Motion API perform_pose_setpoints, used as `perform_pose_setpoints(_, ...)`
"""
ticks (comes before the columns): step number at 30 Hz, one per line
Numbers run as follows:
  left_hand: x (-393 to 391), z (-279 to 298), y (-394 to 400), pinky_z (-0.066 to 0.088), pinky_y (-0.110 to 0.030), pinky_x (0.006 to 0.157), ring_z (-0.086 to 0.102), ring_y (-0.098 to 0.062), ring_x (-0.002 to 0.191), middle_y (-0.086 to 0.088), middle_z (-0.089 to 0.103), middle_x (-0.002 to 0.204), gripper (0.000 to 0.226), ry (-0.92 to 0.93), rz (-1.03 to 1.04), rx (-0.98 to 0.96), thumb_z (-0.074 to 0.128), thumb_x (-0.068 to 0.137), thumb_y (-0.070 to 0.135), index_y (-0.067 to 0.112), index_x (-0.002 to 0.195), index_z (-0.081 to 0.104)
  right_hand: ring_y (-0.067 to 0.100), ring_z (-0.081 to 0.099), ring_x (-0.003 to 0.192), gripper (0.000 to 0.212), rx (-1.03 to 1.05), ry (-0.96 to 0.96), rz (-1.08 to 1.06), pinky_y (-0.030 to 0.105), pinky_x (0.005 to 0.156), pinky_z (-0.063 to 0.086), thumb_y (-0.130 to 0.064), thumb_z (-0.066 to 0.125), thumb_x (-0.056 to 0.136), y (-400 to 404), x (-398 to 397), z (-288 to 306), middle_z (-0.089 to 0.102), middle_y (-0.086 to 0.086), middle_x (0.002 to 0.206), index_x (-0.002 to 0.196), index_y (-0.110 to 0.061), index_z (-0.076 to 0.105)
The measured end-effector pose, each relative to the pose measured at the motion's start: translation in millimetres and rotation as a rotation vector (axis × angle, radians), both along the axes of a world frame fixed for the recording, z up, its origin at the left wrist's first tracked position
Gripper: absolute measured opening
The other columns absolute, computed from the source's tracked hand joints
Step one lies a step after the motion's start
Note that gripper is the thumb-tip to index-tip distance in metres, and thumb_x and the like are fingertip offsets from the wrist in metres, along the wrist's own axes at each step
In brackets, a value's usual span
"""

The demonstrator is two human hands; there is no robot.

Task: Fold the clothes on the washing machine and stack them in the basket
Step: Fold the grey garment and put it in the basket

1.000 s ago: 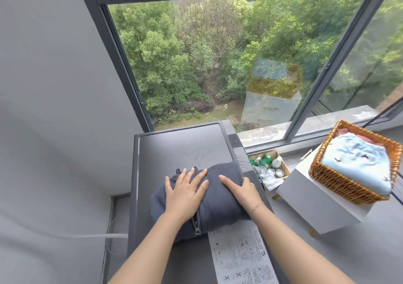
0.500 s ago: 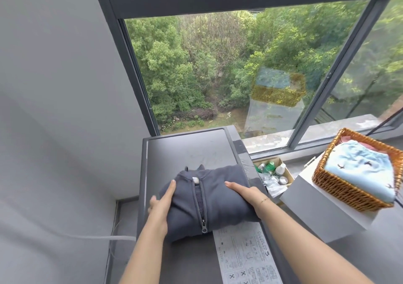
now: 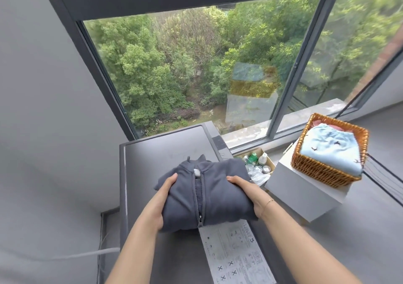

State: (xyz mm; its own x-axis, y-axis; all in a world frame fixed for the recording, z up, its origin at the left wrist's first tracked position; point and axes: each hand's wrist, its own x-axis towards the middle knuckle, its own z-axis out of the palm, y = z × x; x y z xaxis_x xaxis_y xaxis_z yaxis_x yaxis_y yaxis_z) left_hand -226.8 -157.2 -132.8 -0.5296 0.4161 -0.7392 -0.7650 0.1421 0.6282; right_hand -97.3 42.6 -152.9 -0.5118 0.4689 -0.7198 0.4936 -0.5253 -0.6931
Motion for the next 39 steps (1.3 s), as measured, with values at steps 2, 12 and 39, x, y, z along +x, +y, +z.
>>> perform_pose_setpoints(2, 1.7, 6.5, 15.8, 0.049, -0.043, 0.098, 0.066, -0.028, 0.105, -0.011, 0.072, 0.108, 0.054, 0.03, -0.039, 0.002, 0.072, 0.074, 0.054, 0.016, 0.112, 0.07, 0.026, 0.07, 0.089, 0.057, -0.01, 0.044, -0.059, 0.035, 0.076, 0.057, -0.04, 0.085, 0.061, 10.6, 10.3, 4.1, 0.075, 0.008, 0.094, 0.107, -0.011, 0.071)
perform_pose_setpoints(12, 52.4, 35.6, 189.8, 0.054, -0.037, 0.075, 0.07, -0.026, 0.092, -0.007, 0.076, 0.094, 0.054, 0.083, -0.278, 0.005, 0.076, 0.067, 0.058, 0.021, 0.106, 0.072, 0.034, 0.069, 0.089, 0.06, 0.014, 0.111, -0.376, 0.048, 0.075, 0.058, -0.045, 0.084, 0.061, 134.1, 107.8, 29.9, 0.074, 0.011, 0.095, 0.107, -0.011, 0.067)
perform_pose_setpoints(39, 132.3, -23.3, 671.5, 0.049, -0.027, 0.065, 0.071, -0.012, 0.07, 0.0, 0.076, 0.083, 0.035, 0.167, -0.554, 0.032, 0.068, 0.08, 0.051, 0.021, 0.096, 0.071, 0.032, 0.071, 0.084, 0.04, 0.06, 0.151, -0.767, 0.044, 0.072, 0.059, -0.03, 0.081, 0.073, 540.4, 220.9, -13.9, 0.075, 0.013, 0.088, 0.102, -0.006, 0.068)
